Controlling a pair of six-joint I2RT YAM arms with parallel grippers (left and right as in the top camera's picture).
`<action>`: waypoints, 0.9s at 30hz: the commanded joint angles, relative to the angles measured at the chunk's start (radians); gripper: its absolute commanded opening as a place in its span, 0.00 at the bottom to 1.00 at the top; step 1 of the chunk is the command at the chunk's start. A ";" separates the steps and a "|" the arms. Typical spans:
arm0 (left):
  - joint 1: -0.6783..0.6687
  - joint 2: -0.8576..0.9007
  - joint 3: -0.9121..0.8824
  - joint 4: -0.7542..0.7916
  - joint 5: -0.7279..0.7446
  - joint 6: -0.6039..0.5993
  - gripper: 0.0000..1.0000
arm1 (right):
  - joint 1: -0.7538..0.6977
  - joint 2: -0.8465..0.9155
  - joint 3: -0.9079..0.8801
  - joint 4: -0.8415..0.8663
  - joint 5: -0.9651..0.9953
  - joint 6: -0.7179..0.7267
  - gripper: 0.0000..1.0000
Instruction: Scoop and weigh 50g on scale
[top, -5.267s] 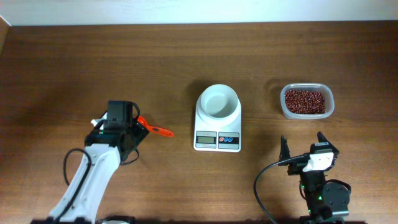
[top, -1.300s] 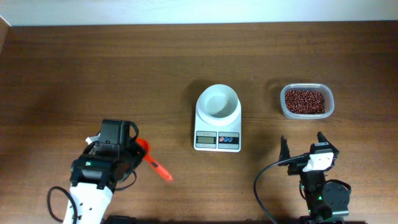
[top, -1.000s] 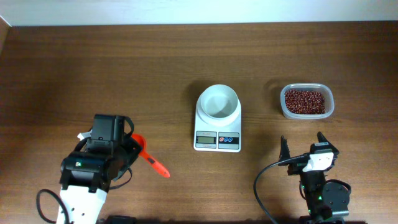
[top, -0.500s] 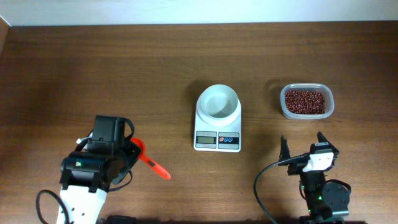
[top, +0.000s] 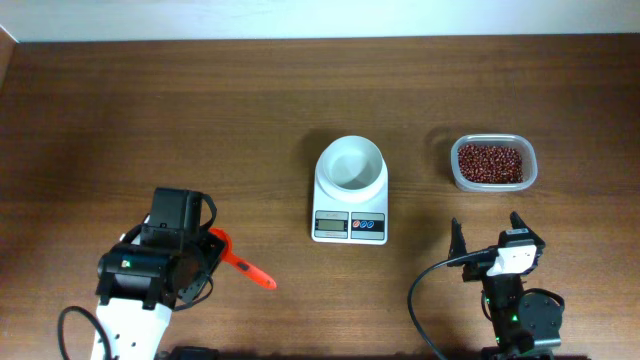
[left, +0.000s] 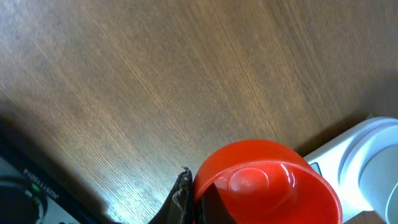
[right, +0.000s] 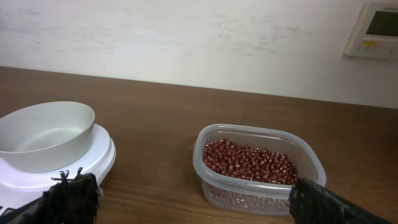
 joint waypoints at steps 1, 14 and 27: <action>-0.003 -0.008 0.014 -0.006 -0.012 -0.074 0.00 | 0.010 -0.010 -0.009 -0.001 0.008 -0.004 0.99; -0.003 -0.008 0.014 -0.032 -0.010 -0.074 0.00 | 0.010 -0.010 -0.009 -0.002 0.009 -0.004 0.99; -0.003 -0.008 0.014 -0.057 -0.011 -0.074 0.00 | 0.010 -0.010 -0.009 -0.001 0.009 -0.004 0.99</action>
